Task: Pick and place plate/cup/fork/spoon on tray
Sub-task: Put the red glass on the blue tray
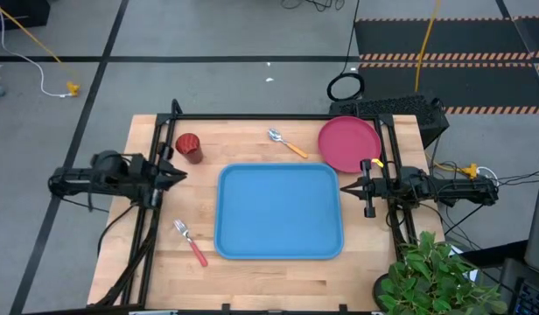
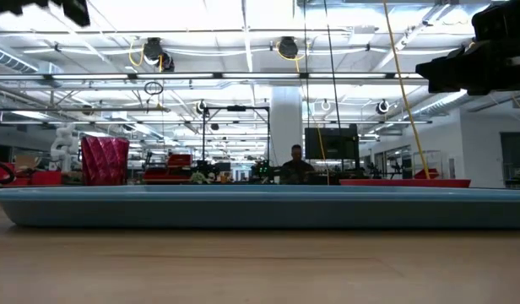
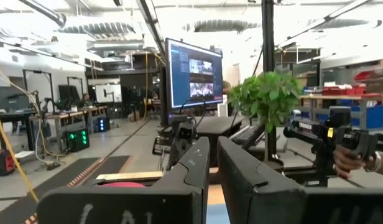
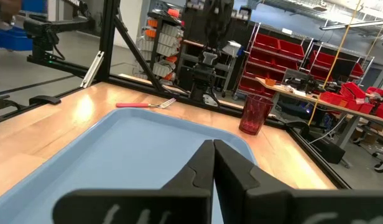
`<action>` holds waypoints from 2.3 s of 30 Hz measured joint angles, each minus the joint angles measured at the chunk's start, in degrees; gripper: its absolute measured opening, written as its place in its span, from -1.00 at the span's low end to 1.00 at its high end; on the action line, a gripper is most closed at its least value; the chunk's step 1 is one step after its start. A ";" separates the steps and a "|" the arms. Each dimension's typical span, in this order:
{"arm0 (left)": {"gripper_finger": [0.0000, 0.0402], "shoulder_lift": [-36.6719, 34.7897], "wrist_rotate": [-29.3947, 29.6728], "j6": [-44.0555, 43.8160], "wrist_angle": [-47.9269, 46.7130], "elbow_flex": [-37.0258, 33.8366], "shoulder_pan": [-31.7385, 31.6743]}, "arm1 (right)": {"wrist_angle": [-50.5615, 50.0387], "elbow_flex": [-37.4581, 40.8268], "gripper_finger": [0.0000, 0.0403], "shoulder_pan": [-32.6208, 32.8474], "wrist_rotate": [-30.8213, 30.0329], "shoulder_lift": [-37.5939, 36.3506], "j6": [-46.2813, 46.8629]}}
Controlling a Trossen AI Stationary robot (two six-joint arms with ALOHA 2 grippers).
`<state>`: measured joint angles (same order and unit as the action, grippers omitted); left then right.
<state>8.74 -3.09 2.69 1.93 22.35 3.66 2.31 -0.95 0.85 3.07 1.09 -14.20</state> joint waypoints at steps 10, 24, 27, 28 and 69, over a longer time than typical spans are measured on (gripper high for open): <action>-0.82 15.26 0.12 8.40 -8.96 18.06 0.00 | 0.00 -0.02 -1.00 -0.01 0.00 0.01 6.64; -0.82 33.49 10.18 9.28 -29.76 36.89 0.00 | 6.66 -1.02 -1.00 0.01 0.00 0.11 9.05; -0.82 36.23 10.42 9.22 -34.76 41.07 0.00 | 4.77 -3.99 -1.00 0.01 0.00 0.62 9.09; -0.81 37.03 10.68 9.30 -36.41 42.39 -0.01 | 4.87 -5.65 -1.00 0.01 0.00 0.95 9.35; -0.81 47.47 23.23 -10.17 -65.98 46.20 -9.74 | -40.97 -57.48 -1.00 -0.01 -14.91 50.59 24.00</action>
<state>56.22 20.14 -7.47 -64.04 68.55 -6.08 -38.66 -58.43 0.84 -11.84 51.68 9.80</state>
